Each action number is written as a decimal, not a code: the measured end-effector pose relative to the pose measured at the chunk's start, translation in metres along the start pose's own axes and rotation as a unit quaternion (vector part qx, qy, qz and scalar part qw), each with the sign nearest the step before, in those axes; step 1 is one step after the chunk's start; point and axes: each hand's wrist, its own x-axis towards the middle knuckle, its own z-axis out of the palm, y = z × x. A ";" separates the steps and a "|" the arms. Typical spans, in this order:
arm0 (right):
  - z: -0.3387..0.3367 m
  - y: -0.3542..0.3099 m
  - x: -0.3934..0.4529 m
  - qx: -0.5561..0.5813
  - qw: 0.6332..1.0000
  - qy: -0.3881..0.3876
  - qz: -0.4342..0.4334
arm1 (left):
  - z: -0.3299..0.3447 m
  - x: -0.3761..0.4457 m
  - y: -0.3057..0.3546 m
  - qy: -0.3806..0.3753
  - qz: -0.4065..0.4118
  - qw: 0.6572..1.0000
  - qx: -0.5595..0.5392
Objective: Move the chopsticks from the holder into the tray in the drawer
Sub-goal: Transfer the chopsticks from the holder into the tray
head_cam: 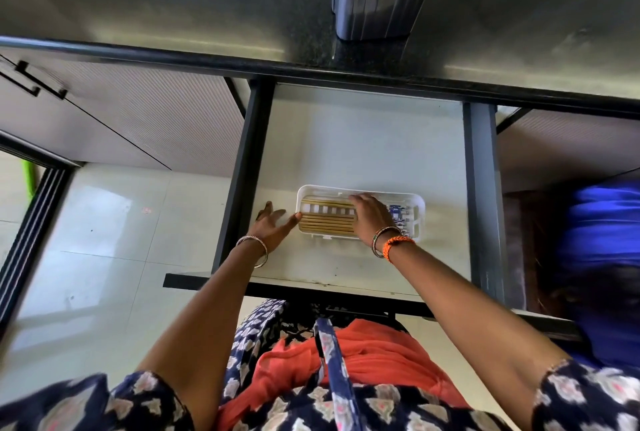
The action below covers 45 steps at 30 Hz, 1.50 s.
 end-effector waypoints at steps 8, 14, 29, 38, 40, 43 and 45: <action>0.004 -0.001 -0.008 -0.060 0.996 -0.051 -0.048 | -0.001 -0.002 0.005 0.001 -0.004 1.000 -0.005; -0.010 -0.008 -0.003 -0.080 0.995 -0.036 -0.055 | -0.007 -0.006 0.010 -0.006 0.001 1.000 -0.001; -0.299 -0.096 0.165 0.071 0.930 0.353 -0.067 | -0.168 0.043 0.154 0.481 0.259 0.832 0.102; -0.320 -0.109 0.234 0.137 0.964 0.229 -0.017 | -0.172 0.090 0.154 0.231 0.120 0.920 0.294; -0.322 -0.107 0.236 0.159 0.954 0.252 -0.020 | -0.177 0.090 0.155 0.210 0.115 0.926 0.291; -0.325 -0.102 0.237 0.192 0.939 0.285 -0.022 | -0.177 0.091 0.156 0.192 0.112 0.933 0.282; -0.325 -0.101 0.239 0.207 0.935 0.289 -0.022 | -0.177 0.090 0.157 0.192 0.112 0.934 0.279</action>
